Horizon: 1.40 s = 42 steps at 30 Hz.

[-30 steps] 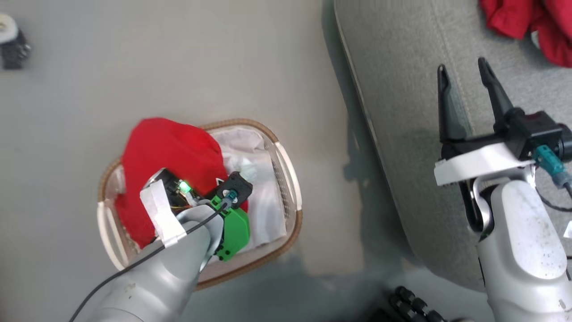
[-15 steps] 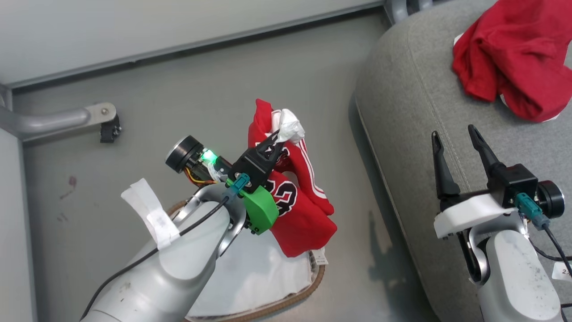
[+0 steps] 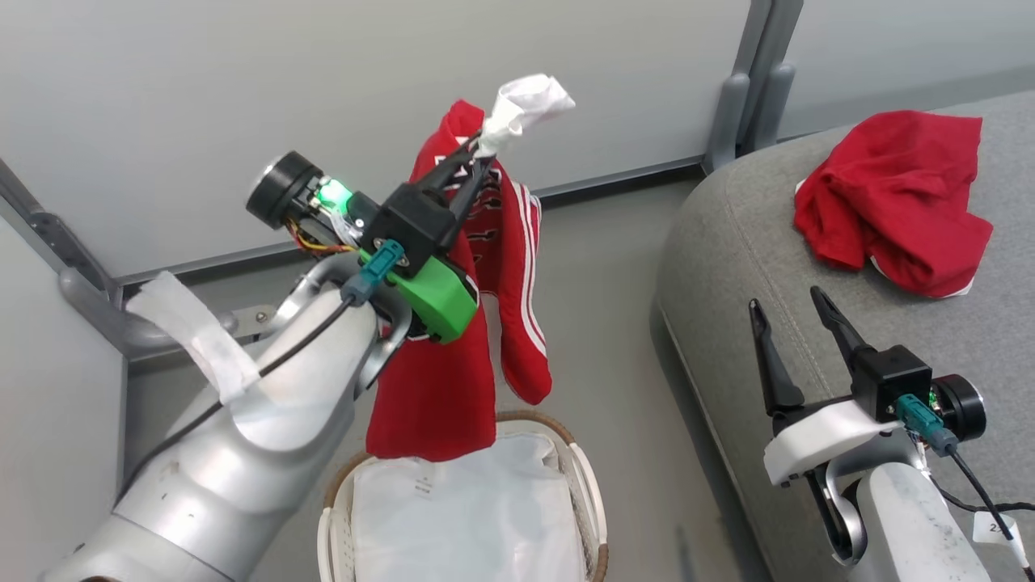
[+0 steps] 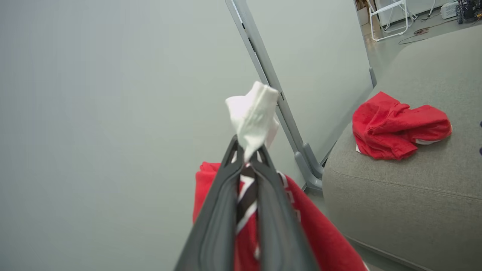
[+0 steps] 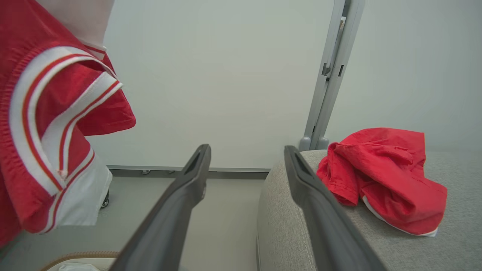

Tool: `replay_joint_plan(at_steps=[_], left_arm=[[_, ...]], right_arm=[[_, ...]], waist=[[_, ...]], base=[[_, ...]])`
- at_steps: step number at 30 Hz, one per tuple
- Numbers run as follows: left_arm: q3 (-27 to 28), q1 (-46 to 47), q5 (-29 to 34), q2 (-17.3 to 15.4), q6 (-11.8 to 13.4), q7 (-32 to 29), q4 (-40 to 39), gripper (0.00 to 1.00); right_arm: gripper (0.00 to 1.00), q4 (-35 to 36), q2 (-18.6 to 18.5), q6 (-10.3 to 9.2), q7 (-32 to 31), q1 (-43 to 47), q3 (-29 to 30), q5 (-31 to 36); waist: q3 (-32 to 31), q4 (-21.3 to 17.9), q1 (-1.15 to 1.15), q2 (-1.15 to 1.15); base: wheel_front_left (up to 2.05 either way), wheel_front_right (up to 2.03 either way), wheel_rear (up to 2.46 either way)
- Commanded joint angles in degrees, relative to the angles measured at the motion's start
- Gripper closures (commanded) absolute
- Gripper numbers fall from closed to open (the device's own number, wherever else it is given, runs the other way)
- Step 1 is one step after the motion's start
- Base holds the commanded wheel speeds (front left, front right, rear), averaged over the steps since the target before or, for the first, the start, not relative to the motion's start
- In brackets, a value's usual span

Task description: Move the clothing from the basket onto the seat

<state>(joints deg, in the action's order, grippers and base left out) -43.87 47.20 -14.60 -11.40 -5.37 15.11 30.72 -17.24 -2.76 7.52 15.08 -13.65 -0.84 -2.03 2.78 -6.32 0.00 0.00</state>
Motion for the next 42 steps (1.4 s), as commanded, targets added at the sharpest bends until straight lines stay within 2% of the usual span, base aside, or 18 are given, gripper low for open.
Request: replay_joint_plan(at_steps=[1,6,12,23,27,33,34,35,36,37,38,42], left_arm=[[0.6,1.6,-0.7,-0.4,-0.1,0.1,-0.3,1.0],[1.9,4.4,-1.2,-1.0,0.3,-0.2,-0.6,1.0],[2.2,7.3,-1.4,-0.4,0.5,-0.5,-0.7,1.0],[0.0,11.3,-1.6,3.8,-0.2,-1.6,0.2,1.0],[-1.1,12.2,-1.9,5.2,-0.4,-1.5,0.5,1.0],[-2.8,11.9,-2.5,6.5,-0.7,-1.1,-0.3,1.0],[-3.1,11.5,-2.8,6.6,-0.8,-1.0,-0.5,1.0],[-3.3,11.0,-3.0,6.8,-0.9,-1.0,-0.7,1.0],[-3.5,10.4,-3.1,6.8,-0.9,-1.0,-0.9,1.0],[-3.7,10.0,-3.3,6.9,-0.9,-0.9,-1.1,1.0],[-3.8,9.5,-3.6,6.9,-1.0,-0.9,-1.3,1.0],[-3.8,7.9,-4.2,6.3,-0.7,-0.6,-1.6,1.0]], right_arm=[[0.0,-0.1,-0.2,-0.06,0.1,0.7,-0.7,-0.5],[0.0,0.0,-0.2,-0.06,0.1,0.6,-3.7,-1.2],[0.0,-0.7,-0.2,-0.06,0.1,0.4,-10.5,-2.2],[0.0,-4.2,-0.2,-0.06,0.1,-2.9,-23.7,-7.2],[0.0,-6.6,-0.3,-0.06,0.1,-5.5,-25.1,-8.3],[0.0,-8.0,-0.2,-0.06,0.1,-9.3,-24.0,-8.8],[0.08,-7.9,-0.2,-0.06,0.1,-9.7,-23.4,-8.8],[0.55,-7.8,-0.2,-0.06,0.1,-10.0,-23.0,-8.6],[0.8,-7.7,-0.2,-0.06,0.1,-10.3,-22.5,-8.3],[0.97,-7.6,-0.2,-0.06,0.1,-10.6,-22.0,-8.1],[1.0,-7.4,-0.2,-0.06,0.1,-10.7,-21.3,-7.9],[1.0,-6.5,-0.2,-0.06,0.1,-10.8,-20.1,-7.4]], waist=[[-2.0,0.1,0.0,0.0],[-2.4,0.1,0.0,0.0],[-2.6,0.5,0.0,0.0],[-3.4,1.8,0.0,0.0],[-3.5,2.7,0.0,0.0],[-3.7,4.2,0.0,0.0],[-3.7,4.4,0.0,0.0],[-3.7,4.6,0.0,0.0],[-3.8,4.7,0.0,0.0],[-3.8,4.9,0.0,0.0],[-3.8,5.0,0.0,0.0],[-3.8,5.1,0.0,0.0]], base=[[0.0,0.0,0.0],[0.0,0.0,0.0],[0.0,0.0,0.0],[0.0,0.0,0.0],[0.0,0.0,0.0],[0.0,0.0,0.0],[0.0,0.0,0.0],[0.0,0.0,0.0],[0.0,0.0,0.0],[0.0,0.0,0.0],[0.0,0.0,0.0],[0.0,0.0,0.0]])
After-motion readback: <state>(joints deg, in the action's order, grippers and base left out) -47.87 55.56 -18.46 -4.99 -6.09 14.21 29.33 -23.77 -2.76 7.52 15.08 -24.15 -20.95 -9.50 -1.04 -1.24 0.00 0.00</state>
